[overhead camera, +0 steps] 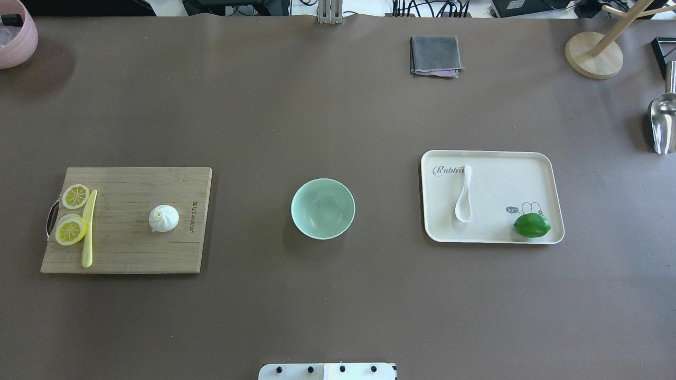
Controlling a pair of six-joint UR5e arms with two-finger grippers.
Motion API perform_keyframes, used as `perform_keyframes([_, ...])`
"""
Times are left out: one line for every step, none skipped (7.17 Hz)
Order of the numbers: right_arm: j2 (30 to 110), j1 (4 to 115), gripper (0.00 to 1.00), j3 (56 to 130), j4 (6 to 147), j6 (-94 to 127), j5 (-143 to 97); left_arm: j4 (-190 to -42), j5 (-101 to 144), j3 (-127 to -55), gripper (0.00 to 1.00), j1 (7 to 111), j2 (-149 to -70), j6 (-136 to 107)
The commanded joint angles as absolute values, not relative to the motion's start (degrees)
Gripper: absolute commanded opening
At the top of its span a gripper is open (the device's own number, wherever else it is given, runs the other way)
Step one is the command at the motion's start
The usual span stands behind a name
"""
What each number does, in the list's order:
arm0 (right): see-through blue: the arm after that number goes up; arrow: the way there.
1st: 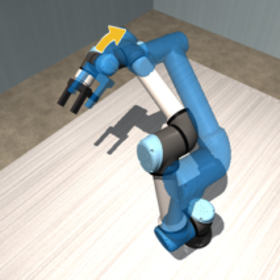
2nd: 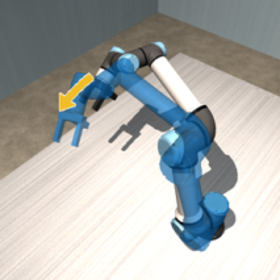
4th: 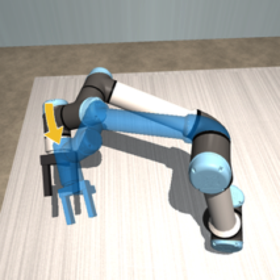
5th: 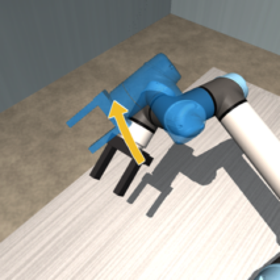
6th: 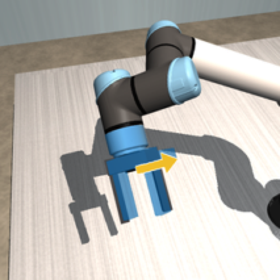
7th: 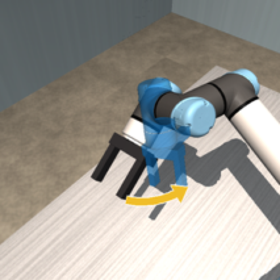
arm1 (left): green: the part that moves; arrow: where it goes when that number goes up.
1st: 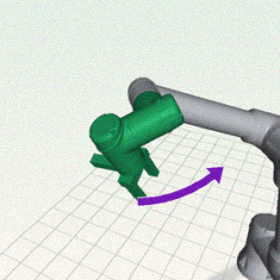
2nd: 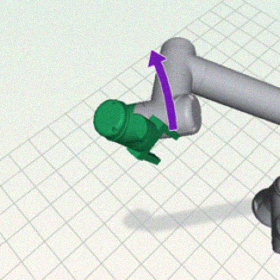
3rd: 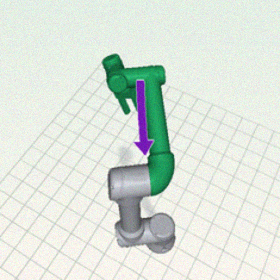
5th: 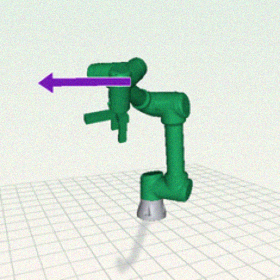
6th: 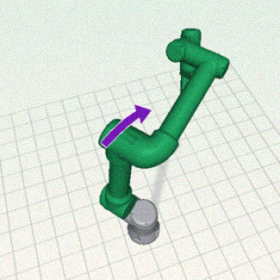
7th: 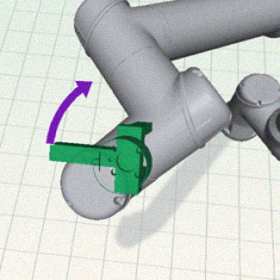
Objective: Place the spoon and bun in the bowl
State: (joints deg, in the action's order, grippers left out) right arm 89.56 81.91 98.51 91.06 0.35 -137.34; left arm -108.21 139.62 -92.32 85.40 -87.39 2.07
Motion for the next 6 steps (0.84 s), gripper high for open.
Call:
perform_keyframes([89.6,81.9,1.0,98.7,91.0,0.4,-137.3,-108.2,139.7,-92.8,0.98,85.3,-86.7,2.1])
perform_keyframes([89.6,81.9,1.0,99.1,91.0,0.4,-137.4,-108.4,139.7,-92.9,0.98,85.3,-86.1,2.1])
perform_keyframes([89.6,81.9,1.0,99.2,91.1,0.4,-137.5,-108.3,139.7,-92.7,0.98,85.3,-86.1,2.1])
perform_keyframes([89.6,81.9,1.0,99.3,91.0,0.4,-137.4,-108.3,139.7,-92.7,0.98,85.3,-86.1,2.1])
perform_keyframes([89.6,81.9,1.0,99.2,91.0,0.5,-137.4,-108.4,139.7,-92.8,0.98,85.3,-86.1,2.1])
perform_keyframes([89.6,81.9,1.0,99.3,91.0,0.6,-137.4,-108.4,139.7,-92.9,0.98,85.3,-86.1,2.1])
